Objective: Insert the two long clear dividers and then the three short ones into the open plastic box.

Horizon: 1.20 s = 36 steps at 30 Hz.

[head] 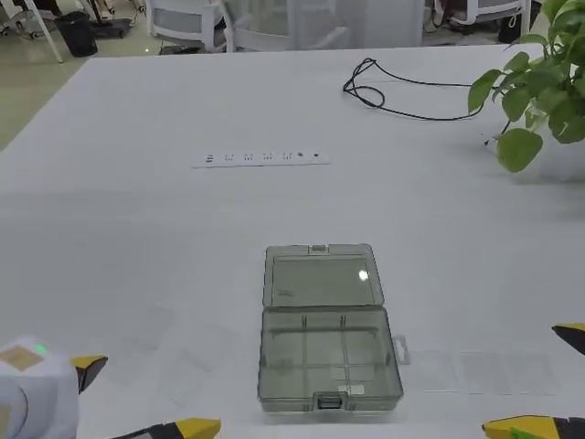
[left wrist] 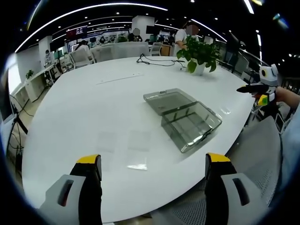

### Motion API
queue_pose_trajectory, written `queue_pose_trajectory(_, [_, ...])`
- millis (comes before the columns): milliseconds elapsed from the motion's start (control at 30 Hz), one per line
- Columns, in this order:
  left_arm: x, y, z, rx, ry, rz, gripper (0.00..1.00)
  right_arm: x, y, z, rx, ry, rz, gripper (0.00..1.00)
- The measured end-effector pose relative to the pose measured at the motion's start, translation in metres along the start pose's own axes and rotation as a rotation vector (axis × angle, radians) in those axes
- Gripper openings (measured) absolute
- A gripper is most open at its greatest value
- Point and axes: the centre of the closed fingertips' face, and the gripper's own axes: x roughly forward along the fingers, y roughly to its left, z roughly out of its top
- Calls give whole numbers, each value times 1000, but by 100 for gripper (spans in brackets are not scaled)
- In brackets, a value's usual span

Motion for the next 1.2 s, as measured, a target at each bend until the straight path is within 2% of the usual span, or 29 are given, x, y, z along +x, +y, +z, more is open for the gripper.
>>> queue_pose_trajectory(100, [3,4,1,1,3,-6,88,-4,5,0,17,-3,-6,100])
queue_pose_trajectory(133, [6,3,1,0,13,-22,86,-6,5,-1,23,-1,-15,100])
queue_pose_trajectory(200, [10,4,1,7,19,-31,86,-10,7,-1,18,0,-34,100])
queue_pose_trajectory(267, [16,7,-2,37,53,-50,86,-14,9,-2,23,7,-51,100])
queue_pose_trajectory(400, [29,12,-3,63,75,-67,83,-19,6,-4,36,-18,-92,100])
queue_pose_trajectory(467, [35,13,-8,68,113,-76,81,-19,5,-6,56,-15,-111,100])
queue_pose_trajectory(500, [38,13,-10,85,138,-82,81,-20,8,-7,62,-16,-112,100])
queue_pose_trajectory(533, [40,14,-9,99,134,-83,82,-19,10,-7,60,-19,-111,100])
queue_pose_trajectory(600, [45,13,-13,122,168,-103,78,-16,12,-8,55,-13,-112,100])
queue_pose_trajectory(833, [57,16,-13,150,213,-120,74,-13,14,-3,50,-20,-120,100])
queue_pose_trajectory(900, [60,18,-15,147,224,-120,71,-11,14,-4,50,-18,-120,100])
queue_pose_trajectory(1033, [65,22,-26,161,288,-122,66,-10,15,-2,46,-18,-116,100])
queue_pose_trajectory(1100, [70,23,-27,160,285,-124,63,-10,15,-2,47,-21,-117,100])
queue_pose_trajectory(1200, [74,25,-32,179,313,-126,60,-10,14,-2,51,-21,-121,100])
